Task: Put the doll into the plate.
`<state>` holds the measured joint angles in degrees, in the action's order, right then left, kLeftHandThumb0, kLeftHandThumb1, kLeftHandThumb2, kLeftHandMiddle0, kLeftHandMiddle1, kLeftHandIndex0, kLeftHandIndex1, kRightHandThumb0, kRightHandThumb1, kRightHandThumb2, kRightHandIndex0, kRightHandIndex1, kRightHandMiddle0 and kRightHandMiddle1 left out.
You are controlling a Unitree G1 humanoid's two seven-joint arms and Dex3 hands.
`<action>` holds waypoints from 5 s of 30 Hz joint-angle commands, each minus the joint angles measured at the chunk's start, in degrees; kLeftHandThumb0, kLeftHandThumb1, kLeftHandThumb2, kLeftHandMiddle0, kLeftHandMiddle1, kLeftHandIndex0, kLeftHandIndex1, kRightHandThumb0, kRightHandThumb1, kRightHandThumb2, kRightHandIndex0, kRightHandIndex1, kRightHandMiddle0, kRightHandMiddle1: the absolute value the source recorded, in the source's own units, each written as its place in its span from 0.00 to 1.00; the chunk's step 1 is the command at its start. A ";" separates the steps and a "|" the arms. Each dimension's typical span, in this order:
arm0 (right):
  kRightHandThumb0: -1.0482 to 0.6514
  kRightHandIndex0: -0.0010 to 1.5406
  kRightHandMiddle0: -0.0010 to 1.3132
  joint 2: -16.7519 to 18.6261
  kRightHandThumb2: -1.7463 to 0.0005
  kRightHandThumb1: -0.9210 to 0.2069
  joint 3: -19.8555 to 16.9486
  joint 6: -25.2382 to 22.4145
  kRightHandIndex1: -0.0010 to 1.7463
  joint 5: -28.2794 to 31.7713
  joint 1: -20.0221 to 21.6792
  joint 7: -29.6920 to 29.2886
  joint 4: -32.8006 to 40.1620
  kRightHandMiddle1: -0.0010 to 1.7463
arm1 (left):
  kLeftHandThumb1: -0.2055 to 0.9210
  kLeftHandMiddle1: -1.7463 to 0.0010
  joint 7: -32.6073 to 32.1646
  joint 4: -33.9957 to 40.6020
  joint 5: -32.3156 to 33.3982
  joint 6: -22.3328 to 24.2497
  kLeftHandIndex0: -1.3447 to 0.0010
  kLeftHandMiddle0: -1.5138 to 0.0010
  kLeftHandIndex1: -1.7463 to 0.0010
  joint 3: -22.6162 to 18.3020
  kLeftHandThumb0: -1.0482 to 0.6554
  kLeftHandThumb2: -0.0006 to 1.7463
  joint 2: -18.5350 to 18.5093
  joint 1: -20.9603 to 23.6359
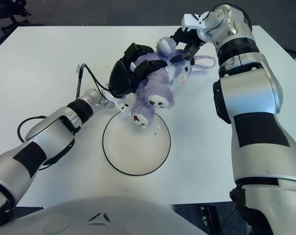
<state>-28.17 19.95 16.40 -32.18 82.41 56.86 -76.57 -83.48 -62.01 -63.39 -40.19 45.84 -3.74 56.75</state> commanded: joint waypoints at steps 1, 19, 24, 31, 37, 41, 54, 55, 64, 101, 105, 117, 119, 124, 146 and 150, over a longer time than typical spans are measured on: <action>0.38 0.59 0.31 0.18 0.45 0.30 -0.41 0.97 1.00 1.33 0.28 -0.69 0.89 1.00 | 0.75 0.00 2.04 -0.60 0.20 -0.14 0.72 0.60 0.00 0.66 0.39 0.51 0.27 1.07; 0.38 0.58 0.31 -0.07 0.45 0.30 -0.56 1.16 1.00 1.51 0.03 -0.90 0.81 1.00 | 0.98 0.00 1.88 -1.47 0.11 1.21 0.57 0.51 0.00 0.75 0.65 0.05 0.27 1.58; 0.38 0.58 0.31 -0.07 0.45 0.30 -0.68 0.67 1.00 1.64 -0.01 -0.78 0.77 1.00 | 0.98 0.00 0.34 -2.17 0.21 1.85 0.56 0.49 0.00 0.58 0.66 0.04 0.60 1.69; 0.38 0.57 0.31 0.02 0.45 0.29 -1.51 -0.24 1.00 2.57 0.02 0.81 0.44 1.00 | 0.99 0.00 -1.07 -3.22 1.13 2.06 0.55 0.48 0.00 -0.13 0.66 0.04 0.98 1.61; 0.39 0.52 0.28 -0.21 0.49 0.25 -4.46 -5.15 1.00 5.60 0.55 4.29 -0.19 1.00 | 0.99 0.00 0.31 -4.21 4.50 0.65 0.55 0.47 0.00 -2.60 0.68 0.05 0.68 1.28; 0.57 0.34 0.27 -0.96 0.77 0.05 -5.89 -7.68 0.87 6.89 1.10 5.32 -0.04 0.83 | 0.99 0.00 0.88 -4.32 6.53 0.32 0.55 0.47 0.00 -4.23 0.68 0.05 0.26 1.07; 0.24 0.33 0.21 -4.70 0.62 0.00 -14.09 -1.77 0.04 15.45 -0.54 13.92 -0.29 0.04 | 0.99 0.00 2.29 -2.95 8.58 1.78 0.55 0.46 0.00 -6.58 0.69 0.06 -0.33 0.10; 0.23 0.32 0.21 -4.73 0.61 0.00 -14.12 -1.69 0.03 15.56 -0.55 14.05 -0.30 0.03 | 0.98 0.00 2.35 -2.89 8.60 1.81 0.55 0.46 0.00 -6.60 0.69 0.06 -0.33 0.08; 0.21 0.18 0.20 -7.09 0.58 0.00 -13.88 -3.03 0.00 15.38 2.25 18.68 -0.17 0.01 | 0.98 0.00 2.55 -1.82 8.78 3.83 0.55 0.44 0.00 -7.01 0.69 0.06 -0.41 -0.31; 0.16 0.37 0.27 -16.72 0.51 0.00 -17.13 -11.90 0.02 16.63 -1.01 -1.83 -0.18 0.03 | 0.97 0.00 21.04 0.54 23.62 -4.64 0.53 0.41 0.00 -16.93 0.68 0.07 0.89 -5.01; 0.17 0.45 0.32 -16.70 0.59 0.00 -18.86 -12.54 0.02 17.91 -3.10 -6.51 0.07 0.03 | 0.96 0.00 24.21 -2.39 27.68 -9.03 0.52 0.40 0.00 -19.89 0.69 0.07 1.81 -4.50; 0.18 0.46 0.29 -16.41 0.55 0.00 -13.35 -13.53 0.01 12.60 -6.01 -10.68 0.42 0.01 | 0.92 0.00 28.55 -3.57 33.48 -11.95 0.52 0.41 0.00 -26.75 0.70 0.13 3.05 -5.37; 0.18 0.46 0.32 -15.78 0.50 0.00 -13.06 -13.32 0.01 12.46 -6.86 -12.30 0.63 0.02 | 0.82 0.00 34.15 -2.92 38.99 -14.91 0.52 0.41 0.00 -29.93 0.70 0.25 3.72 -6.17; 0.19 0.48 0.37 -15.29 0.48 0.00 -13.00 -11.00 0.01 12.77 -8.63 -14.79 0.95 0.04 | 0.75 0.00 44.26 -1.38 46.42 -16.79 0.51 0.41 0.00 -34.13 0.70 0.33 4.86 -7.45; 0.26 0.60 0.45 -12.36 0.63 0.00 -14.69 -11.48 0.03 14.62 -12.36 -16.90 0.48 0.06 | 0.68 0.00 79.66 40.54 80.71 25.92 0.51 0.40 0.00 -46.06 0.73 0.42 6.46 -21.82; 0.26 0.60 0.44 -12.25 0.64 0.00 -13.95 -10.88 0.03 14.01 -12.54 -17.23 0.62 0.06 | 0.68 0.00 80.42 45.94 83.01 32.95 0.51 0.40 0.00 -48.10 0.73 0.43 5.82 -22.70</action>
<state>-40.77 5.32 4.91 -17.51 70.66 40.20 -76.23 -3.92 -20.78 17.18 -12.05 -0.37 2.75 34.76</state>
